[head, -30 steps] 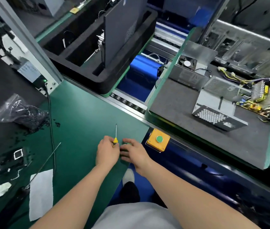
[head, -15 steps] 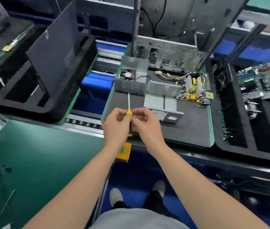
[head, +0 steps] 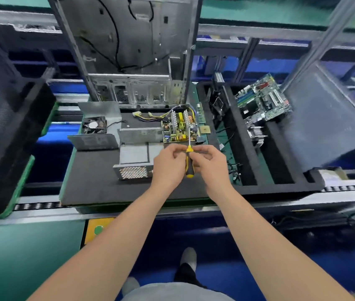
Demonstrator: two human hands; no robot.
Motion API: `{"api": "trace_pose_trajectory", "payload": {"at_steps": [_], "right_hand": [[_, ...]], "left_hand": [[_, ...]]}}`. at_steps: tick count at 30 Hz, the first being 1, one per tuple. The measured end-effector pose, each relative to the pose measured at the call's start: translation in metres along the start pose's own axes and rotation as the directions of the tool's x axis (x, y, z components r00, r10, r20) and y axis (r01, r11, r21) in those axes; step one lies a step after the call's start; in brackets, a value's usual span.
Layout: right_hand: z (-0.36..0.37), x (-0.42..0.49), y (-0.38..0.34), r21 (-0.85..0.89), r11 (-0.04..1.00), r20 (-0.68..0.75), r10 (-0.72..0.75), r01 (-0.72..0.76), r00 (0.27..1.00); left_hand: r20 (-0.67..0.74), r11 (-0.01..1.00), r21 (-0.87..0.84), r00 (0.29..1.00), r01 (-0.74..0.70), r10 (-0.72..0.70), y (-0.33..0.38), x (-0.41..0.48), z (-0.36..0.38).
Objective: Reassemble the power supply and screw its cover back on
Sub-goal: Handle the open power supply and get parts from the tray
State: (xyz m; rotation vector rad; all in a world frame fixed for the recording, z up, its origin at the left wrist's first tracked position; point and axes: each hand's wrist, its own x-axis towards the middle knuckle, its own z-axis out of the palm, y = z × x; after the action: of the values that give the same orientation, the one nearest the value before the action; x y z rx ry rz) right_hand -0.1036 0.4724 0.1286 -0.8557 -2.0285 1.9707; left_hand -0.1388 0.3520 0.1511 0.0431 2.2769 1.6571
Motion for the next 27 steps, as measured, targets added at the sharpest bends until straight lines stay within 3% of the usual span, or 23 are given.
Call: {"api": "trace_pose_trajectory", "payload": {"at_steps": [11, 16, 27], "right_hand": [[-0.023, 0.051, 0.050, -0.028, 0.978, 0.088, 0.210, -0.209, 0.974], [-0.022, 0.066, 0.058, -0.109, 0.964, 0.117, 0.256, -0.243, 0.960], [-0.020, 0.074, 0.059, -0.420, 0.907, 0.183, 0.107, -0.021, 0.977]], "left_hand": [[0.040, 0.965, 0.240, 0.992, 0.110, -0.123, -0.018, 0.027, 0.043], [0.013, 0.956, 0.218, 0.979, 0.196, -0.203, -0.031, 0.037, 0.049], [-0.042, 0.936, 0.257, 0.971, 0.240, -0.237, -0.040, 0.046, 0.056]]}}
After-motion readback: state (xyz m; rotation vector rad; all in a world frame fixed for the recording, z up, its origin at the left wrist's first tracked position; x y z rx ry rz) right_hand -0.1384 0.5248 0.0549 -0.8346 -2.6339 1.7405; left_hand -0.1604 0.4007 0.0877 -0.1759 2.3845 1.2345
